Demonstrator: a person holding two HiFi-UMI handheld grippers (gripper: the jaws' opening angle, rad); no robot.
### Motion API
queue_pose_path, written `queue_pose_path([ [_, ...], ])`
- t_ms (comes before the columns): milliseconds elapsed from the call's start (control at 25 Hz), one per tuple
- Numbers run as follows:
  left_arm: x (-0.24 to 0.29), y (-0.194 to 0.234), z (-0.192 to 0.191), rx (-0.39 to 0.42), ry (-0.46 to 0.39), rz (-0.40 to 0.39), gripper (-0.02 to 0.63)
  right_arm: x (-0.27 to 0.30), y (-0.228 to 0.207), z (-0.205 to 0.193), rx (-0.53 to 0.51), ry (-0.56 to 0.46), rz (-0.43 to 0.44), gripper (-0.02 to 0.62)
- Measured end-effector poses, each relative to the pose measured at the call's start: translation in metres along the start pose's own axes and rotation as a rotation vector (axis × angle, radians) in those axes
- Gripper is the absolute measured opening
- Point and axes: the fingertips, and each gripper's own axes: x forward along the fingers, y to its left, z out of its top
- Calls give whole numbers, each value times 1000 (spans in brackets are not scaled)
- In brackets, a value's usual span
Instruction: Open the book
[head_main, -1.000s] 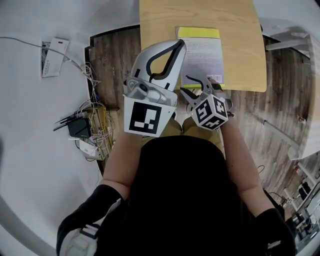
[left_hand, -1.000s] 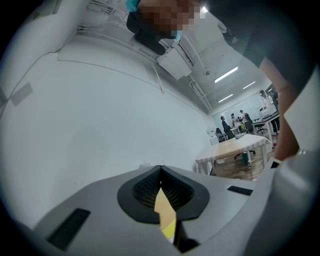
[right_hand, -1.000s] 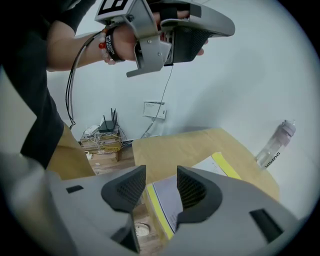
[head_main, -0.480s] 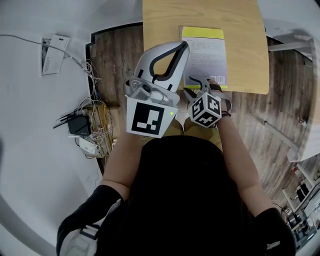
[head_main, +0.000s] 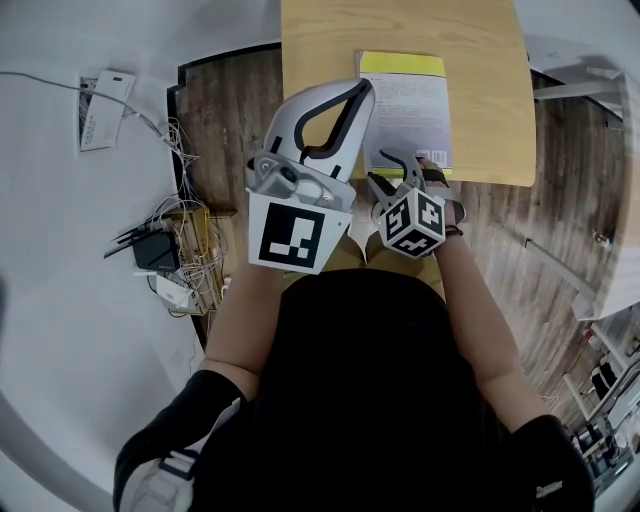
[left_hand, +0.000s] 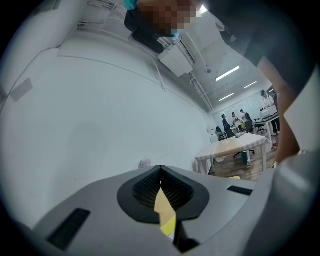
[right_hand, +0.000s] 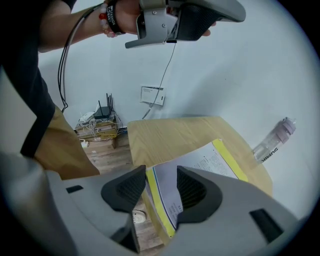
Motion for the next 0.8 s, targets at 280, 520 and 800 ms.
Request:
queue_pose_path([
  [280, 2, -1, -2, -7, 1, -7, 5, -5, -2, 7, -14, -24, -14, 204],
  [520, 3, -5, -4, -6, -1, -28, 5, -7, -5, 0, 24, -10, -33, 204],
  [800, 3, -8, -4, -5, 1, -39, 5, -7, -5, -5, 14, 3, -67, 202],
])
